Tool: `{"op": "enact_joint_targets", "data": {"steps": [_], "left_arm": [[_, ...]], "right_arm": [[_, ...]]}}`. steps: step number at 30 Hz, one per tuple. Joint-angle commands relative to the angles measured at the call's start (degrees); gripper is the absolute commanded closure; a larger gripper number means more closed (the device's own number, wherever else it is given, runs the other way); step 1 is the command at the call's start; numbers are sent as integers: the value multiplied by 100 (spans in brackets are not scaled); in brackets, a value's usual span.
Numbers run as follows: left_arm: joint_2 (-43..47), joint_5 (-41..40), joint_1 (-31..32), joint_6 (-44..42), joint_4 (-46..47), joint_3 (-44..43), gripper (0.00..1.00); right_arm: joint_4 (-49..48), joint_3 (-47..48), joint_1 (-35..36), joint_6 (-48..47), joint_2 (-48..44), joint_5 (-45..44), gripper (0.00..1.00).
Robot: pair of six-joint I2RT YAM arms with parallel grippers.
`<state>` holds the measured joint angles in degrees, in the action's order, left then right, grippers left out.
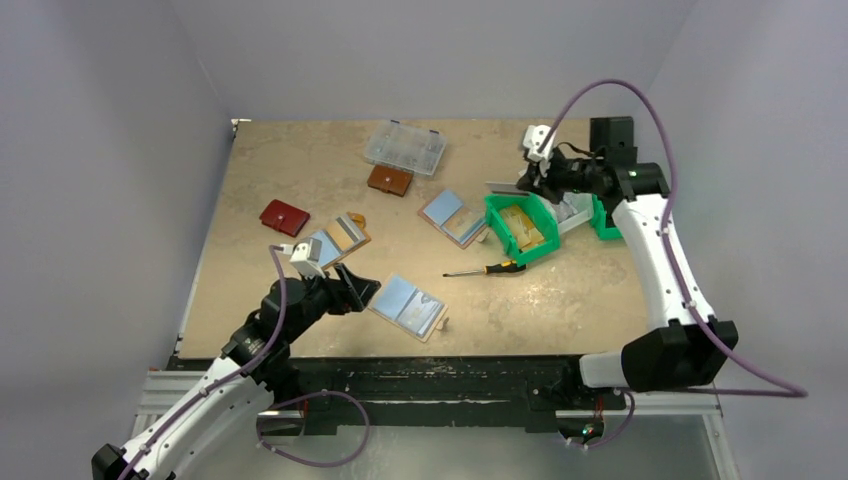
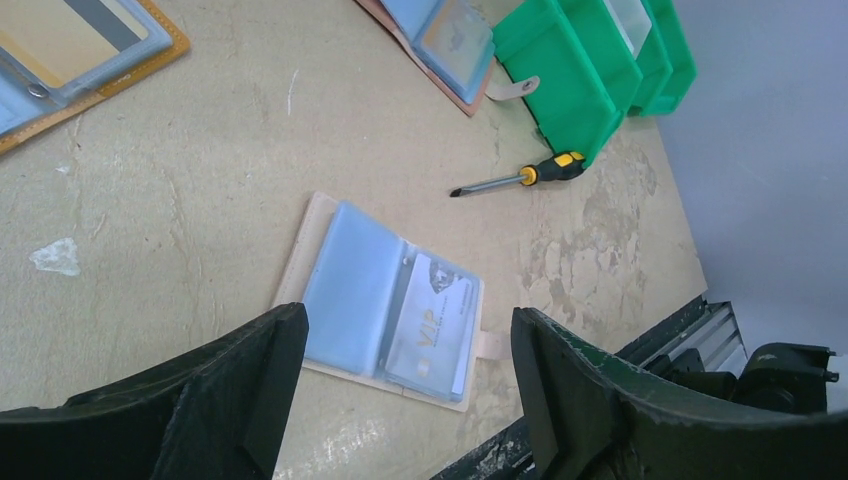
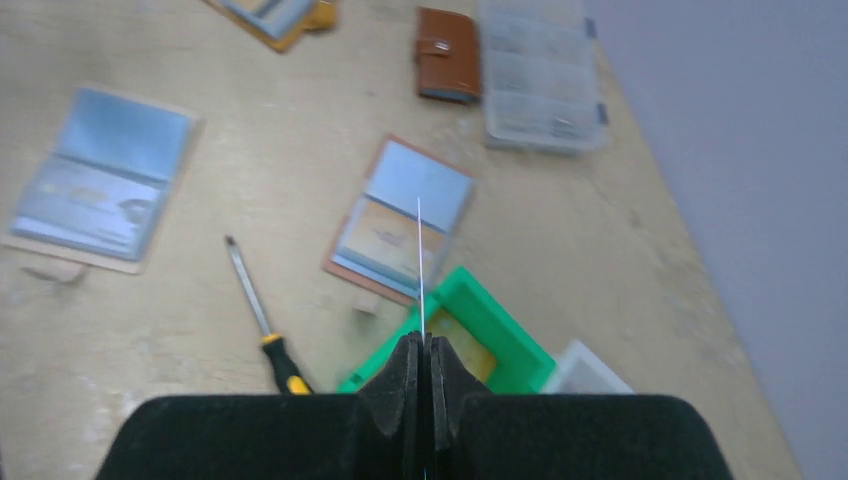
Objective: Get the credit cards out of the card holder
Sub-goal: Place the credit card in the storage box.
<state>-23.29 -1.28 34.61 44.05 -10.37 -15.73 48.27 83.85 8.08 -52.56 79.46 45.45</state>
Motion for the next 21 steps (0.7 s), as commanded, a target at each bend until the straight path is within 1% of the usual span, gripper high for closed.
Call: {"op": "enact_joint_targets", "data": {"steps": [1,5,10,13,16,21], "left_arm": [[-108,214,-25,112,350,-55,21],[-134,292,-25,122,373,-34,21],[-76,336,-25,143,306,11,21],[-55,357,-27,205,316,86,21],[-74,433,-25,266,443,195,21],[-230,453,-25,271,544,237,21]], "right_arm": [[-599,-195,-561,-38,-275,-1219,100],[-1287,-457,-917,-656,-99,-2087,100],[-2033,-449,-1184,-1077,531,-2613,100],[-2471,-409,-1303,-1215,994,-2712,100],[-2443,-345,-1324,-1510,1477,-2559,100],[-3138,-675,-1319,-1550,1807,-2414,100]]}}
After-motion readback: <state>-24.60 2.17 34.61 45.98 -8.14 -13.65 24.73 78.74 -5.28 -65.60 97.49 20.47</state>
